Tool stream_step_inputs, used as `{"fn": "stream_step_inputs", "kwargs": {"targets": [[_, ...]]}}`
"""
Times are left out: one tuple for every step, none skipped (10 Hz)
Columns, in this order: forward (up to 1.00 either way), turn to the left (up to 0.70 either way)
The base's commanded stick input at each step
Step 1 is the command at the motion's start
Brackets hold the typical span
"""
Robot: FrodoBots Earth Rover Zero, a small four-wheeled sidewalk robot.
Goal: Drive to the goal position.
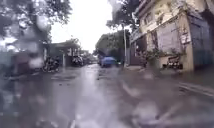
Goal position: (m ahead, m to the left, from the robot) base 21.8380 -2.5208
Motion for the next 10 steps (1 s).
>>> {"fn": "stream_step_inputs", "kwargs": {"targets": [[1.00,0.00],[1.00,0.00],[1.00,0.00],[1.00,0.00],[1.00,0.00],[1.00,0.00],[1.00,0.00],[1.00,0.00],[1.00,0.00],[1.00,0.00]]}}
